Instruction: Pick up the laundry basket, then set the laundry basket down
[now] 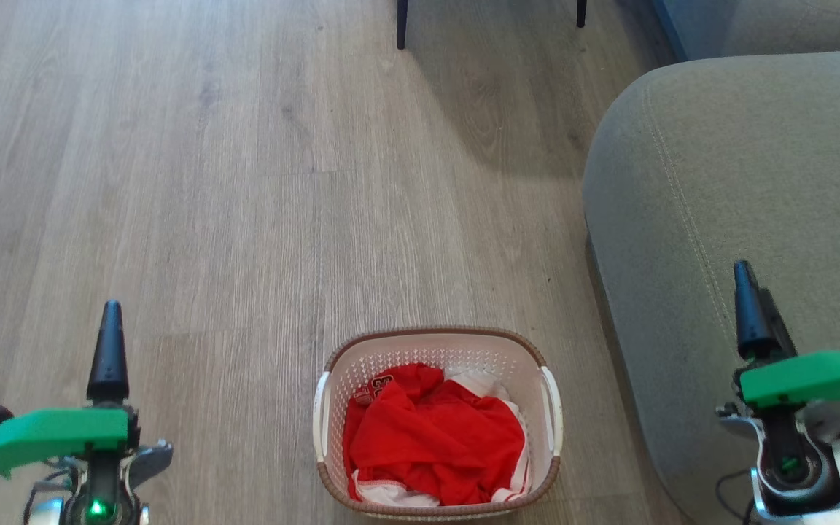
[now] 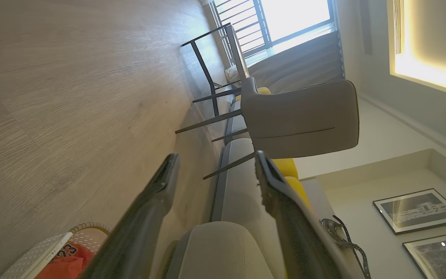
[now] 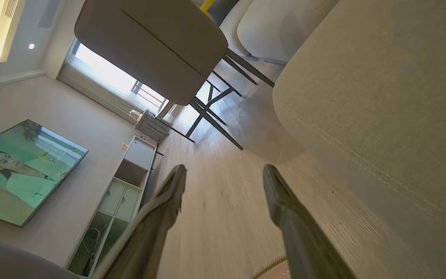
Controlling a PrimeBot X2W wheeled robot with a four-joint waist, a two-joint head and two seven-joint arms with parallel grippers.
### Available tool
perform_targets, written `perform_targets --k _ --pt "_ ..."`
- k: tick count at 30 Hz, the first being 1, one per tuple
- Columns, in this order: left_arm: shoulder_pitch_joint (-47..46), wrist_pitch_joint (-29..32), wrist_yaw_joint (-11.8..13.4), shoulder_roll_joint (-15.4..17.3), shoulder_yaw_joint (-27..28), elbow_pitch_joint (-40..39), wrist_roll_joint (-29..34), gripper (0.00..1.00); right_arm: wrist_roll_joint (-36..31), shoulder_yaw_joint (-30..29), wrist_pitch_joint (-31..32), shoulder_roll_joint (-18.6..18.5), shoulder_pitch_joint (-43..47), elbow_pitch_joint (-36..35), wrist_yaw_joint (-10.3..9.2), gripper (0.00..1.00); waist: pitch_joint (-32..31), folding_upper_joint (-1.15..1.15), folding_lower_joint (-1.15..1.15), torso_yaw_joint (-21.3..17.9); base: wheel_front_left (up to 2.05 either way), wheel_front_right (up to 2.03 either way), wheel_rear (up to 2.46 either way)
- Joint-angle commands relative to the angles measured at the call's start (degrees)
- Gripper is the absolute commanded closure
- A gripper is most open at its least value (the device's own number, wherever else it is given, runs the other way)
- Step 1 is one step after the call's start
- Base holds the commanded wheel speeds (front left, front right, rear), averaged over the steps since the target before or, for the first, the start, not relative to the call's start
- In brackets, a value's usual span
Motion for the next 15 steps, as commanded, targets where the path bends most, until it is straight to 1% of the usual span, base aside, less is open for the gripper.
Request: perform_targets --k 1,4,5,8,15 --pt "-3.7 -0.56 0.47 0.54 1.01 -2.7 1.42 0.0 -1.78 0.63 -0.74 -0.85 -3.47 -2.89 0.19 0.0 0.04 0.0 0.0 0.01 0.0 0.0 0.0" --pt "-3.92 -1.07 2.32 0.55 0.06 -4.81 5.0 0.0 -4.93 1.33 -1.24 -1.27 -3.94 -4.18 0.2 0.0 0.17 0.0 0.0 0.06 0.0 0.0 0.0" --pt "-3.92 -1.07 2.32 0.55 0.06 -4.81 5.0 0.0 -4.93 1.33 -1.24 -1.27 -3.94 -4.18 0.2 0.0 0.17 0.0 0.0 0.06 0.0 0.0 0.0" --pt "-3.72 -1.57 4.17 0.56 -1.81 -6.64 8.19 0.0 -7.83 2.34 -1.75 -1.79 -4.32 -5.44 0.21 0.0 0.23 0.0 0.0 0.17 0.0 0.0 0.0" --pt "-3.55 -2.75 8.3 0.58 -6.64 -10.2 18.11 0.0 -14.7 4.42 -2.92 -2.8 -5.01 -7.77 0.23 0.0 0.3 0.0 0.0 0.33 0.0 0.0 0.0"
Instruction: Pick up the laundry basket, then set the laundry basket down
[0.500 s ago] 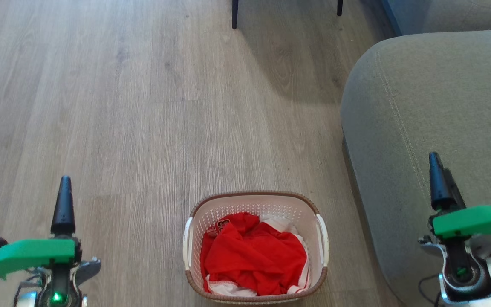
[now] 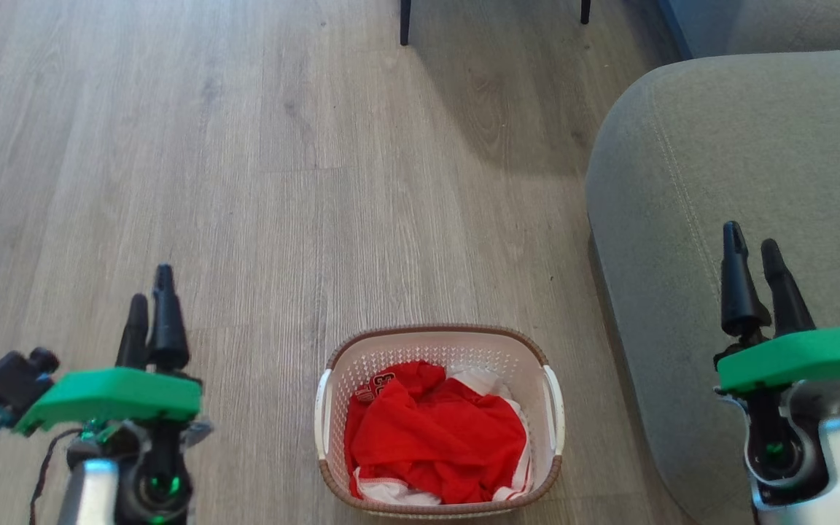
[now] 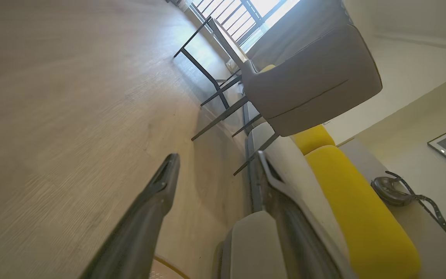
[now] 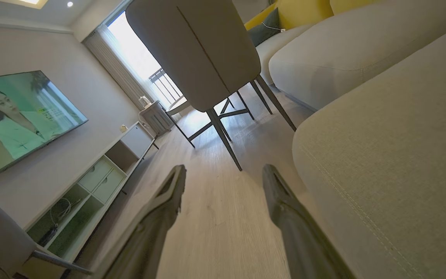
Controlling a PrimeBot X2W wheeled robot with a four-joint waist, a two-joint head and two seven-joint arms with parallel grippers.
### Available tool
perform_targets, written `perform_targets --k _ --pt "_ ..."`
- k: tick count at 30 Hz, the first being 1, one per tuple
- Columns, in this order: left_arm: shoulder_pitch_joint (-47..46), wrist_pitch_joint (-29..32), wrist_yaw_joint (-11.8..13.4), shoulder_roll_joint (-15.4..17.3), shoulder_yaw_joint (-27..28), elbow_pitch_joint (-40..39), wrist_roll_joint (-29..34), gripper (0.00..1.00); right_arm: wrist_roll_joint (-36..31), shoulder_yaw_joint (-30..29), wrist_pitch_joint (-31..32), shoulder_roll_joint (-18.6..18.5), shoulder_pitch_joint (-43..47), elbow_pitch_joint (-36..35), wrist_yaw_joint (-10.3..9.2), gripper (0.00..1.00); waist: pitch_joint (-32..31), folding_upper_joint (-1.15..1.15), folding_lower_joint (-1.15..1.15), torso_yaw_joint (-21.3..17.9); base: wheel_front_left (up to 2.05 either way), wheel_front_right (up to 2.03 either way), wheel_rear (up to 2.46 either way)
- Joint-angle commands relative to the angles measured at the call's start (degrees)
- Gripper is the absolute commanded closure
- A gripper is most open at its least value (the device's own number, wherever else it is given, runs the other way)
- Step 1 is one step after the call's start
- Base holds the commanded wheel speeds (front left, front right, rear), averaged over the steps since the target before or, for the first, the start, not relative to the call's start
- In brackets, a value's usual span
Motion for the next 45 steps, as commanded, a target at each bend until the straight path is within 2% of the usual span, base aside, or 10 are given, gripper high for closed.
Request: perform_targets --k 1,4,5,7,14,17,23,33,39,45 --pt "-2.87 -0.58 0.53 0.57 0.25 -2.89 2.13 0.0 -1.91 0.94 -0.73 -1.01 -3.7 -2.86 0.24 0.0 0.0 0.0 0.0 0.01 0.0 0.0 0.0" --pt "-3.12 -1.08 3.17 0.58 -2.13 -4.3 7.7 0.0 -4.9 1.69 -1.23 -1.29 -3.87 -3.58 0.24 0.0 0.02 0.0 0.0 0.03 0.0 0.0 0.0" --pt "-3.33 -1.42 5.19 0.59 -3.93 -4.92 10.86 0.0 -6.66 2.11 -1.57 -1.41 -3.96 -4.01 0.25 0.0 0.03 0.0 0.0 0.03 0.0 0.0 0.0" --pt "-3.47 -1.76 6.65 0.6 -5.73 -5.11 13.73 0.0 -7.95 2.84 -1.9 -1.59 -4.04 -4.42 0.26 0.0 0.02 0.0 0.0 0.02 0.0 0.0 0.0" --pt "-4.05 -2.93 9.59 0.64 -10.84 -4.15 22.94 0.0 -14.03 5.15 -3.07 -2.77 -4.06 -5.22 0.28 0.0 -0.07 0.0 0.0 -0.24 0.0 0.0 0.0" --pt "-4.75 -3.43 10.82 1.79 -13.55 -3.37 27.11 0.0 -16.92 5.94 -3.57 -3.17 -3.81 -4.79 0.29 0.0 -0.12 0.0 0.0 -0.38 0.0 0.0 0.0" --pt "-6.23 -4.44 19.37 4.29 -19.23 -1.53 33.8 0.0 -21.28 6.35 -4.58 -2.75 -3.67 -1.87 0.31 0.0 -0.2 0.0 0.0 -0.7 0.0 0.0 0.0" --pt "-9.63 -6.13 28.19 8.22 -28.58 -1.84 39.17 0.0 -29.84 5.49 -6.26 -1.28 -3.81 -0.42 0.34 0.0 0.03 0.0 0.0 -0.96 0.0 0.0 0.0" --pt "-10.11 -6.97 28.38 7.79 -29.88 -0.27 38.51 0.0 -33.25 6.16 -7.1 -0.94 -4.02 -1.34 0.36 0.0 0.2 0.0 0.0 -0.78 0.0 0.0 0.0" --pt "-8.84 -7.97 21.67 5.91 -27.46 -0.96 38.25 0.0 -36.14 6.84 -8.1 -0.97 -4.21 -2.3 0.38 0.0 0.47 0.0 0.0 -0.58 0.0 0.0 0.0"
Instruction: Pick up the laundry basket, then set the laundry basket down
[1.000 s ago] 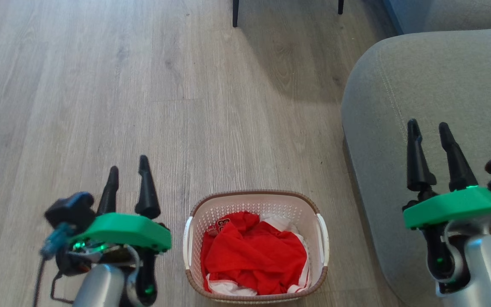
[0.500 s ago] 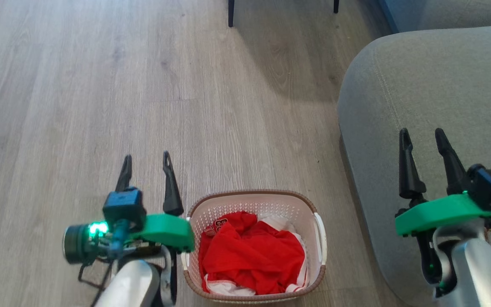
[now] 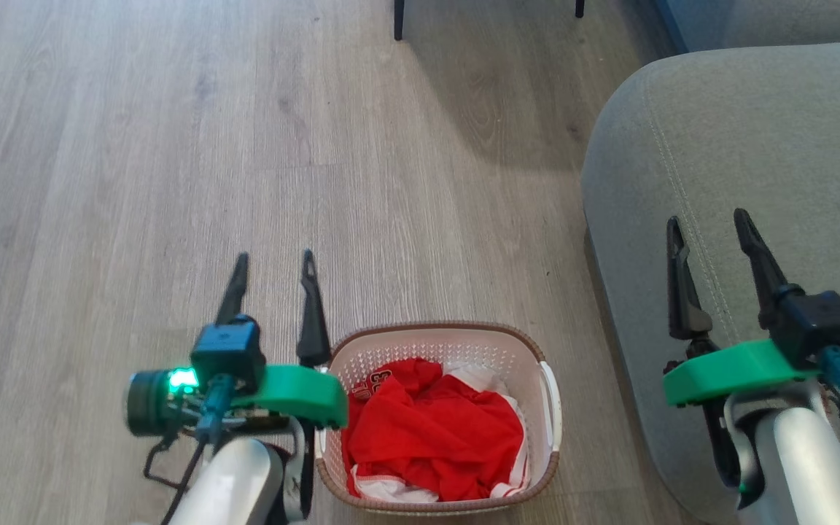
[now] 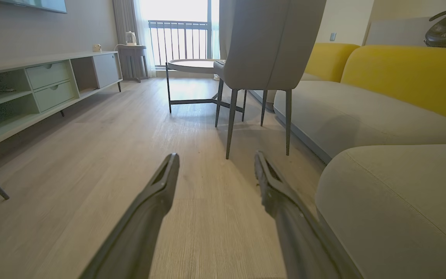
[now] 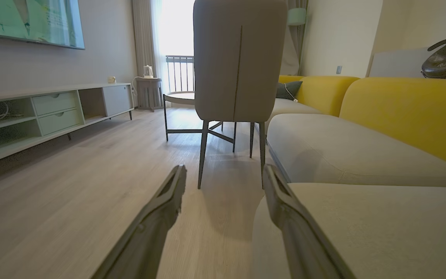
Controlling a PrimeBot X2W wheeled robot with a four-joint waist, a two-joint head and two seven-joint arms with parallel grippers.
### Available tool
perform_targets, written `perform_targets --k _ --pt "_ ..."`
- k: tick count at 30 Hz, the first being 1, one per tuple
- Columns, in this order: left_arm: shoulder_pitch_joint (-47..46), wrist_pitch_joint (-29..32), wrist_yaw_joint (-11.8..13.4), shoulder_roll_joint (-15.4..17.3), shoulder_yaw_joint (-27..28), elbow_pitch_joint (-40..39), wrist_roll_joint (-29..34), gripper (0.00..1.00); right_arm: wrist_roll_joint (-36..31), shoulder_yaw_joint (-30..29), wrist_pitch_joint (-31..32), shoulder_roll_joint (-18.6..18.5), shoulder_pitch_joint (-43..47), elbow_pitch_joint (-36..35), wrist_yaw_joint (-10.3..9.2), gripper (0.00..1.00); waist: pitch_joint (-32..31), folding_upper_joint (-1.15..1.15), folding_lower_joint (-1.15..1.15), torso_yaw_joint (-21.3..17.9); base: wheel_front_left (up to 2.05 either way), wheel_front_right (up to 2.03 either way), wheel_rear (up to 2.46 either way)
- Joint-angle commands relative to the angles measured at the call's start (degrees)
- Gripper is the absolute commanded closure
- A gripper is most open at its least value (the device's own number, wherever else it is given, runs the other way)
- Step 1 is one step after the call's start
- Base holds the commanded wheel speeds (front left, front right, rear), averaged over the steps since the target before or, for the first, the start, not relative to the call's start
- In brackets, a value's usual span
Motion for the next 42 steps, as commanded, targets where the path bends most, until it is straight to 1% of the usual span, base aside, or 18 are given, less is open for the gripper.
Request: perform_targets --k 1,4,6,7,9,12,15,17,20,22,32,42 --pt "-1.69 -0.83 -0.26 -0.27 2.71 -2.07 1.79 0.0 -1.55 0.76 -0.77 -0.04 -2.99 -2.69 0.37 0.0 0.05 0.0 0.0 0.02 0.0 0.0 0.0" --pt "-0.68 -1.34 -1.61 -1.74 5.58 -1.78 4.07 0.0 -3.6 0.73 -1.28 0.16 -2.92 -2.91 0.38 0.0 0.15 0.0 0.0 0.13 0.0 0.0 0.0" --pt "-0.12 -1.68 -3.03 -2.61 6.82 -1.18 5.26 0.0 -5.15 0.73 -1.61 0.23 -2.87 -3.15 0.39 0.0 0.19 0.0 0.0 0.16 0.0 0.0 0.0" --pt "0.3 -1.84 -3.93 -3.09 7.44 -0.58 5.31 0.0 -5.85 0.62 -1.78 0.3 -2.78 -3.04 0.39 0.0 0.18 0.0 0.0 0.17 0.0 0.0 0.0" --pt "0.99 -2.18 -6.72 -3.92 8.67 1.39 4.49 0.0 -6.87 0.89 -2.12 0.4 -2.51 -2.26 0.4 0.0 0.09 0.0 0.0 0.2 0.0 0.0 0.0" --pt "1.13 -2.69 -8.95 -4.53 10.48 2.44 6.44 0.0 -8.36 1.31 -2.62 0.46 -2.45 -1.1 0.41 0.0 -0.01 0.0 0.0 0.12 0.0 0.0 0.0" --pt "1.77 -2.74 -9.46 -4.82 12.81 2.69 6.77 0.0 -7.69 1.0 -2.68 0.64 -2.19 0.35 0.41 0.0 -0.12 0.0 0.0 -0.03 0.0 0.0 0.0" --pt "2.24 -2.74 -9.94 -4.87 13.07 3.08 5.64 0.0 -6.49 0.8 -2.68 0.81 -1.97 1.56 0.41 0.0 -0.22 0.0 0.0 -0.13 0.0 0.0 0.0" --pt "2.46 -2.74 -11.48 -4.89 12.65 3.22 4.47 0.0 -4.81 1.0 -2.68 0.94 -1.69 3.84 0.41 0.0 -0.37 0.0 0.0 -0.17 0.0 0.0 0.0" --pt "2.56 -2.74 -12.63 -4.9 12.37 3.91 4.9 0.0 -4.09 1.39 -2.68 0.9 -1.6 5.46 0.41 0.0 -0.46 0.0 0.0 -0.17 0.0 0.0 0.0" --pt "2.68 -2.74 -14.53 -4.91 12.52 7.52 3.68 0.0 -4.18 1.57 -2.68 0.75 -2.42 8.2 0.41 0.0 -0.45 0.0 0.0 -0.52 0.0 0.0 0.0" --pt "2.32 -2.74 -14.63 -4.91 12.82 8.85 2.73 0.0 -3.73 2.52 -2.68 0.48 -2.48 9.31 0.41 0.0 -0.44 0.0 0.0 -0.76 0.0 0.0 0.0"
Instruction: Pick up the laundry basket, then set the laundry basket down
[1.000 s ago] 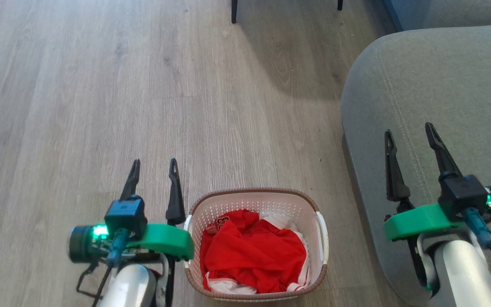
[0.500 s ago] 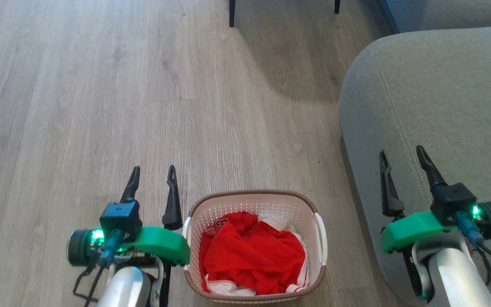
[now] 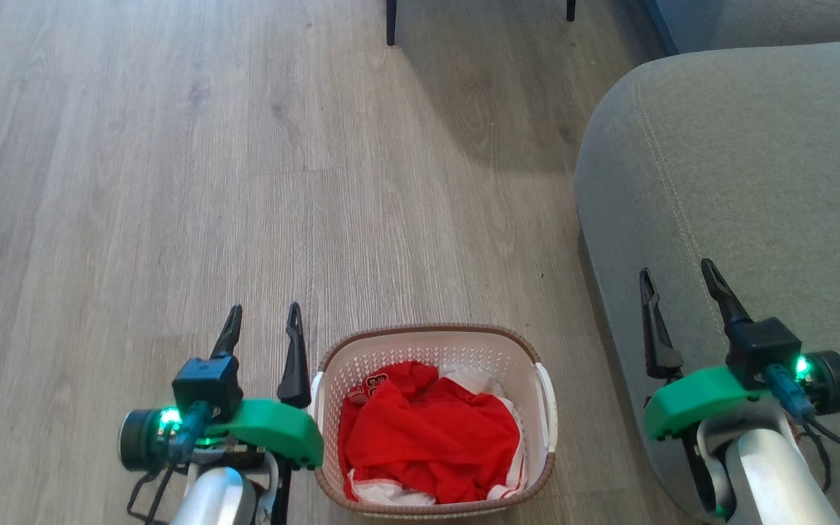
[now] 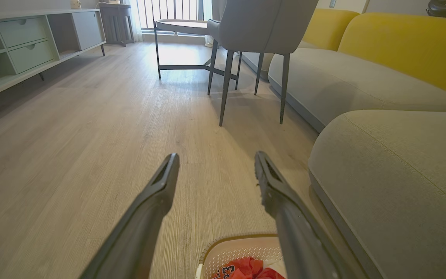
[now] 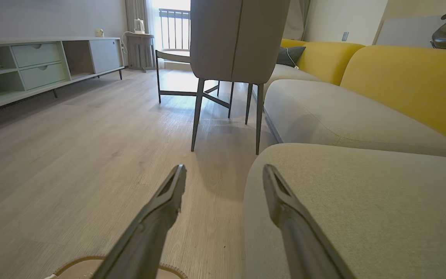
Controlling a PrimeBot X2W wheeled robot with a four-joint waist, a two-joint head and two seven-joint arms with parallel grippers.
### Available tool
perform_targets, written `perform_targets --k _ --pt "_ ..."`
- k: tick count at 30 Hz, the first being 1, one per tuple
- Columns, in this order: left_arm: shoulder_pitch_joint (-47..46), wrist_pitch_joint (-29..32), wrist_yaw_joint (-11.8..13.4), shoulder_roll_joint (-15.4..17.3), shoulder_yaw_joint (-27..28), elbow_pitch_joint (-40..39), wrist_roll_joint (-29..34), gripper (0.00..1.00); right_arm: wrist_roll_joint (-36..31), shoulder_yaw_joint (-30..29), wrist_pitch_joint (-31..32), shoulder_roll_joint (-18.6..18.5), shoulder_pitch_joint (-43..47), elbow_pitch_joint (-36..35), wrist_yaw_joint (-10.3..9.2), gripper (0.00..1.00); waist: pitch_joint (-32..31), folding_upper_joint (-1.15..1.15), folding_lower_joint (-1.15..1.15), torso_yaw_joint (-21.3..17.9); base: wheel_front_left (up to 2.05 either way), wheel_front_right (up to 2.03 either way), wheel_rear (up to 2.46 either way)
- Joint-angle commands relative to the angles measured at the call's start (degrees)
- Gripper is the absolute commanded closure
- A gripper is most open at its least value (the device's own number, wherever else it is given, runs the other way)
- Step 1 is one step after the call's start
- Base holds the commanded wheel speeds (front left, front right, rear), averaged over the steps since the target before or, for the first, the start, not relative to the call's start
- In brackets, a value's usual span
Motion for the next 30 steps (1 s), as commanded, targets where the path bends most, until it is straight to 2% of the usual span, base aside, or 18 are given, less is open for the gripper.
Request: perform_targets --k 1,23,30 --pt "-2.25 -0.55 -0.06 -0.14 1.84 -1.64 -0.1 0.0 0.29 1.31 -0.61 -0.22 -2.52 -1.59 0.41 0.0 0.02 0.0 0.0 0.0 0.0 0.0 0.0" --pt "-2.12 -0.55 0.87 -0.15 1.8 -3.06 -1.16 0.0 0.58 1.79 -0.61 -0.85 -2.85 -1.31 0.41 0.0 0.79 0.0 0.0 0.18 0.0 0.0 0.0" --pt "-2.79 -0.55 0.94 -0.15 0.89 -1.51 -0.9 0.0 1.16 2.26 -0.61 -1.43 -3.35 -0.64 0.41 0.0 2.77 0.0 0.0 0.07 0.0 0.0 0.0"
